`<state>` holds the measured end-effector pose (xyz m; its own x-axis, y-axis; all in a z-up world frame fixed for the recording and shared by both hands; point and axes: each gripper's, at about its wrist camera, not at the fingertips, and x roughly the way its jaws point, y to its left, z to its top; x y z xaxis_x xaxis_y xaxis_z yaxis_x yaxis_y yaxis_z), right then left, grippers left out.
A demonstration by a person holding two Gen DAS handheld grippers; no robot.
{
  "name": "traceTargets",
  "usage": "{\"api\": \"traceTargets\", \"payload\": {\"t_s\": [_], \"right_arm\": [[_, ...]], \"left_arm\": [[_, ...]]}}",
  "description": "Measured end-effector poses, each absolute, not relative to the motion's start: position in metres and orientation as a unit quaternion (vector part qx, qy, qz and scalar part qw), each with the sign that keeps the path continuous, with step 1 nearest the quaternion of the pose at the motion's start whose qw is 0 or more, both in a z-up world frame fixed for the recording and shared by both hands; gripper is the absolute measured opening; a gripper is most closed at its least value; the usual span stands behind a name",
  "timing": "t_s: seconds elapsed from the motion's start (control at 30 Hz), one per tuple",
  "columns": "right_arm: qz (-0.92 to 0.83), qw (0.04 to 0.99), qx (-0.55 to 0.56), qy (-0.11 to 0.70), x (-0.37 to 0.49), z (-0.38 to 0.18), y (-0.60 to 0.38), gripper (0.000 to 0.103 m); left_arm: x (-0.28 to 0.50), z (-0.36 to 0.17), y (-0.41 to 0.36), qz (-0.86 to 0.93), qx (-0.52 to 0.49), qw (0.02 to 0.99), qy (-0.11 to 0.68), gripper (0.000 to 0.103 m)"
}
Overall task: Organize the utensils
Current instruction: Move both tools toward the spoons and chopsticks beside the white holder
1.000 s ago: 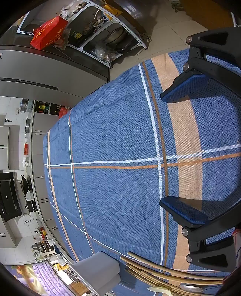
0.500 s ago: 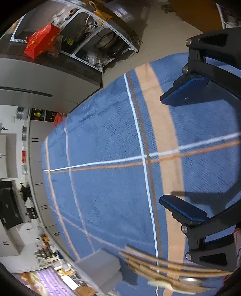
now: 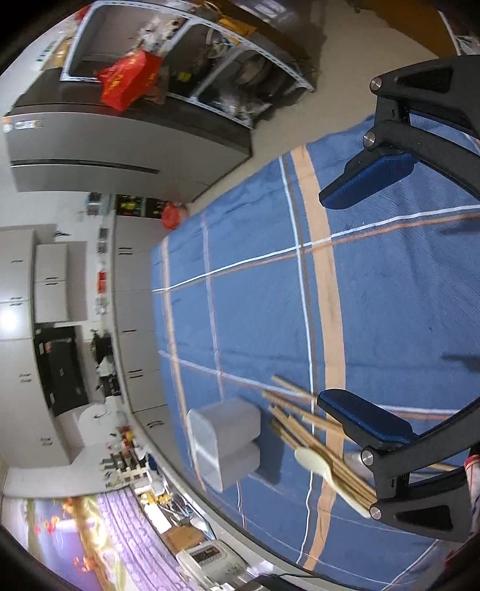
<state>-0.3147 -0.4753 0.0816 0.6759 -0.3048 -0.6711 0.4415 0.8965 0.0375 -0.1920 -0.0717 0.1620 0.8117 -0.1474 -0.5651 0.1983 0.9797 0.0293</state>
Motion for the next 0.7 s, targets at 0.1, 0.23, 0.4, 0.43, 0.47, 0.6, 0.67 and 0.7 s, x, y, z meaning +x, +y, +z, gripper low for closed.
{"api": "traceTargets", "payload": {"t_s": [0.1,0.23,0.4,0.43,0.47,0.6,0.67,0.7], "right_arm": [[-0.216,0.919,0.068,0.322,-0.322,0.095,-0.455,0.100],[-0.223,0.931,0.044,0.286,-0.334,0.110,-0.432,0.100],[-0.198,0.942,0.052,0.264,-0.342,0.120,-0.408,0.100],[-0.194,0.944,0.053,0.263,-0.342,0.121,-0.405,0.100],[-0.190,0.945,0.053,0.260,-0.342,0.121,-0.400,0.100],[-0.175,0.949,0.052,0.256,-0.344,0.120,-0.387,0.100],[-0.167,0.950,0.052,0.259,-0.344,0.117,-0.381,0.100],[-0.163,0.950,0.053,0.261,-0.343,0.115,-0.378,0.100]], "left_arm": [[-0.203,0.166,-0.076,-0.099,0.051,0.953,0.283,0.103],[-0.217,0.170,-0.080,-0.109,0.061,0.952,0.281,0.103],[-0.232,0.171,-0.085,-0.119,0.087,0.950,0.275,0.103],[-0.234,0.171,-0.086,-0.121,0.092,0.950,0.274,0.103],[-0.237,0.170,-0.087,-0.122,0.098,0.949,0.274,0.103],[-0.242,0.166,-0.087,-0.130,0.105,0.944,0.285,0.103],[-0.243,0.162,-0.086,-0.133,0.108,0.940,0.295,0.103],[-0.244,0.160,-0.086,-0.134,0.110,0.938,0.300,0.103]]}}
